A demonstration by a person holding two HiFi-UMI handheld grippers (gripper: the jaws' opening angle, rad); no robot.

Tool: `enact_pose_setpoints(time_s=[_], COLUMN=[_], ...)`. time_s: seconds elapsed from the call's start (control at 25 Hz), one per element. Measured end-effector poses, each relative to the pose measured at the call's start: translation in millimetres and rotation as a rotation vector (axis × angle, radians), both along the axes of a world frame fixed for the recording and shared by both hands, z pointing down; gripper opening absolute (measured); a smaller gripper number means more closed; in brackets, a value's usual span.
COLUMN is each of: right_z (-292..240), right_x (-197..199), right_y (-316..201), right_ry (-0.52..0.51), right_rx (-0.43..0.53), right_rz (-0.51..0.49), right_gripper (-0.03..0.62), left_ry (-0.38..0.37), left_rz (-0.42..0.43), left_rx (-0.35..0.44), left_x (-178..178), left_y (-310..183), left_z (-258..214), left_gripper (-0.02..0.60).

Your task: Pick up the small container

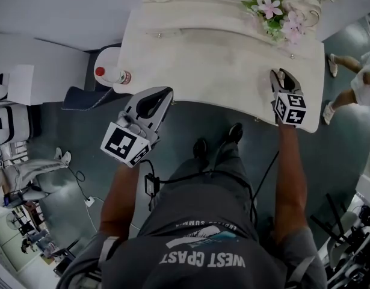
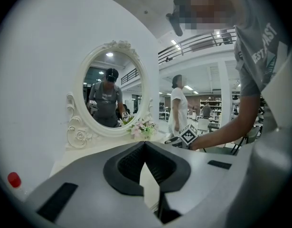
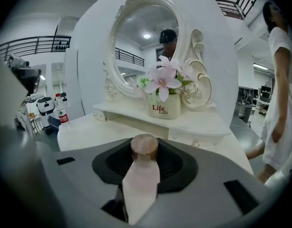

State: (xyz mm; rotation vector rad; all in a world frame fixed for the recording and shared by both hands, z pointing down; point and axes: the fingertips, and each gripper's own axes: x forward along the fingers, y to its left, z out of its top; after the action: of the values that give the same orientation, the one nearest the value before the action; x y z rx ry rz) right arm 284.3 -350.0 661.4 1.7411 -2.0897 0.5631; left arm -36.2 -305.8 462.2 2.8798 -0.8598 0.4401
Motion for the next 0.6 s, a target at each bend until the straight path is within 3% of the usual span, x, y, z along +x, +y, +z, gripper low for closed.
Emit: enact_pose_setpoints(time_s=[0.32, 0.6], right_z=[-70.0, -144.4], right_x=[-3.7, -29.8], right_y=[10.1, 26.8], right_ry=[0.013, 0.020], right_rx=[0.069, 0.130], right_rz=[-0.022, -0.054], right_gripper=[0.152, 0.153], left_ry=[0.030, 0.046], left_rz=[0.001, -0.004], left_rx=[0.065, 0.115], left_x=[-11.0, -40.2], left_y=[-7.4, -2.2], left_z=[-21.2, -45.8], left_gripper=[0.015, 0.015])
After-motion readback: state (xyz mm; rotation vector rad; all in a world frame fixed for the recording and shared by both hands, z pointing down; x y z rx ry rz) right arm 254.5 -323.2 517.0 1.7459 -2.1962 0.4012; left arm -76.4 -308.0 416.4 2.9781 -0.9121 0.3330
